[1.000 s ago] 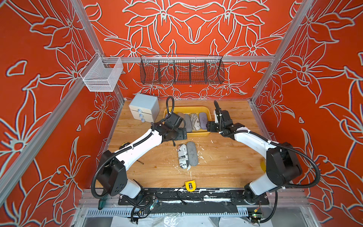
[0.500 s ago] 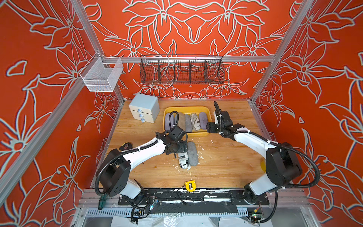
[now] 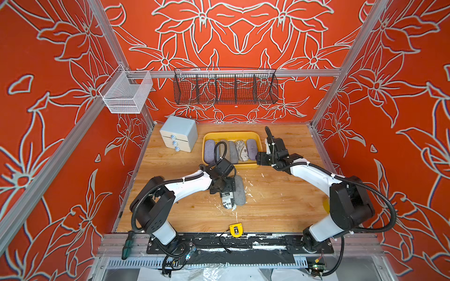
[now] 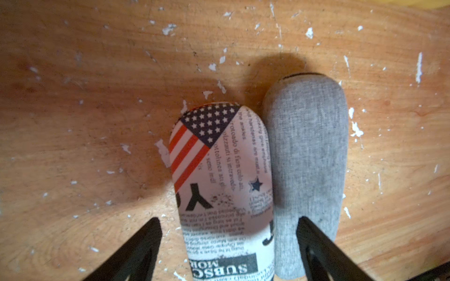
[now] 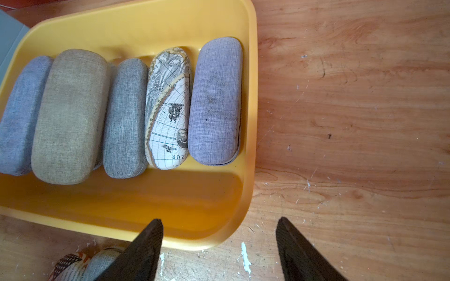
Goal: Put the glasses cases into the storage boxes
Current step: Pick up the glasses case at the center of the board.
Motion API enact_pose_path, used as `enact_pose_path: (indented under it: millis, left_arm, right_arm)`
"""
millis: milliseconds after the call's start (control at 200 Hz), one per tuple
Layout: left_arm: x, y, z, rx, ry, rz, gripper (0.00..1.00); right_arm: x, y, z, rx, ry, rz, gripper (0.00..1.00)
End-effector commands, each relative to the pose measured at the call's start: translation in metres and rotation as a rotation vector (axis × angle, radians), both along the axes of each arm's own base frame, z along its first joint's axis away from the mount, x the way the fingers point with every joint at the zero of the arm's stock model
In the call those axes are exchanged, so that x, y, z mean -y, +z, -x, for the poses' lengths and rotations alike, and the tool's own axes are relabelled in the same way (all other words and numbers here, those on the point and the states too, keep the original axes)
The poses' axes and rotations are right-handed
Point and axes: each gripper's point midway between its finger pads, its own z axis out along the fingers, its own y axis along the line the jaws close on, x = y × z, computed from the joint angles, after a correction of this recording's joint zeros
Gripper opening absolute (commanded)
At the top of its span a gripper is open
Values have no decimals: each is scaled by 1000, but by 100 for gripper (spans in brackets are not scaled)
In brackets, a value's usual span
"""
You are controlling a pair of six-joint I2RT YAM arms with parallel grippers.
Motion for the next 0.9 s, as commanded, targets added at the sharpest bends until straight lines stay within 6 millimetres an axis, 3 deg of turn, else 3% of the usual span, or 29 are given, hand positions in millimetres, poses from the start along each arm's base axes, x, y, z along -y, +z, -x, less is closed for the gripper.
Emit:
enact_pose_path:
  millis: [0, 420, 896]
  left_arm:
    - [2, -12, 6, -35, 6, -9, 85]
    - [-1, -22, 8, -53, 19, -29, 70]
    - [-12, -22, 16, -53, 33, -47, 68]
  right_arm:
    - [3, -2, 2, -1, -14, -7, 76]
    - [4, -4, 1, -4, -16, 1, 76]
    - [3, -6, 0, -8, -15, -4, 76]
